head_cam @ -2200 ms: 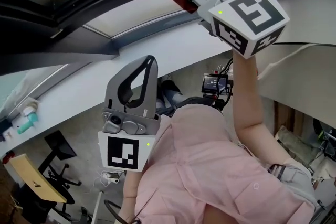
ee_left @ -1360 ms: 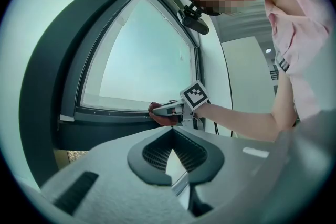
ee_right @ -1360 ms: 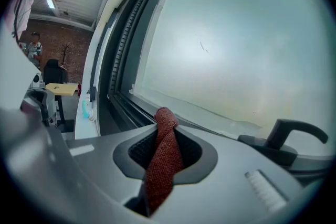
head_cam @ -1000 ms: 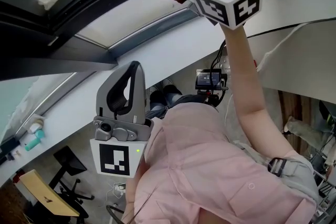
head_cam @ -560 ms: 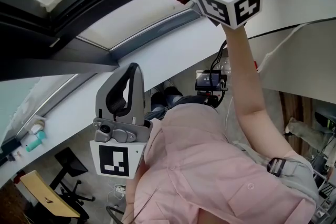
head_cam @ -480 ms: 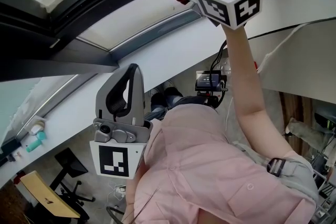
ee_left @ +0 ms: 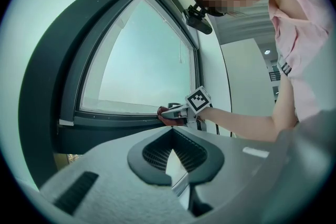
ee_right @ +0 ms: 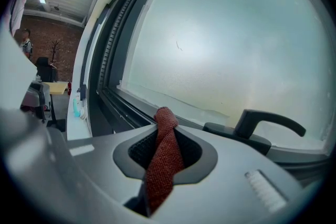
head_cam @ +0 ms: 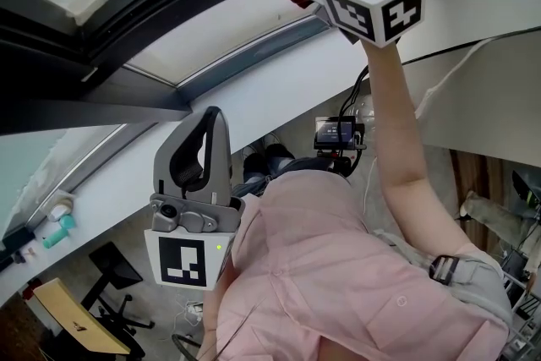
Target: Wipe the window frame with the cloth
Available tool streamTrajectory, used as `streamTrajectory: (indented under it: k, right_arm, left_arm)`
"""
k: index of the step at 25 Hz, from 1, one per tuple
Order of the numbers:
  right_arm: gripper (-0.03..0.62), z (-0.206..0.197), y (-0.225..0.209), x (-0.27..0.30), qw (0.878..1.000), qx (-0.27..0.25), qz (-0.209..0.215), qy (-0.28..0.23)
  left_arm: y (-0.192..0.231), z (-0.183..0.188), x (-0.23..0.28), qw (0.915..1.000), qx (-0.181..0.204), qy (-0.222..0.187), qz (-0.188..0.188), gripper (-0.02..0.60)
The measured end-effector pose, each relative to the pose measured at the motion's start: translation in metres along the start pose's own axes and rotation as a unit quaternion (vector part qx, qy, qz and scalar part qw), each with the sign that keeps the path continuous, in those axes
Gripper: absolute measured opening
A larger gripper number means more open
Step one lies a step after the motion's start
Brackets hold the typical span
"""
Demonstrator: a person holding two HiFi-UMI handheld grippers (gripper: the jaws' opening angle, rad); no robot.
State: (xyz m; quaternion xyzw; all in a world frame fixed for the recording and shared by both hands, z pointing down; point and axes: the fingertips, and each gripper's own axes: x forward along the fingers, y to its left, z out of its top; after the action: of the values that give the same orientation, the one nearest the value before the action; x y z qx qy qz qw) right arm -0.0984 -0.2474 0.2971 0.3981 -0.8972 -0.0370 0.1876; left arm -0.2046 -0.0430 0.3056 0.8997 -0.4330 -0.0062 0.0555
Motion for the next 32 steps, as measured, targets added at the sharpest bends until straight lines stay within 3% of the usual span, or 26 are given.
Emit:
streamTrajectory:
  k: [26,32]
  right_arm:
    - [0.066,-0.003,-0.011,-0.004,1.000,0.002,-0.006,-0.003]
    - [0.066,0.000,0.003,-0.012,1.000,0.003,-0.011,-0.003]
  left_arm:
    - [-0.002,-0.001,0.001,0.9998,0.019,-0.008,-0.005,-0.003]
    - [-0.003,0.000,-0.012,1.0000,0.004,-0.008,-0.001,-0.003]
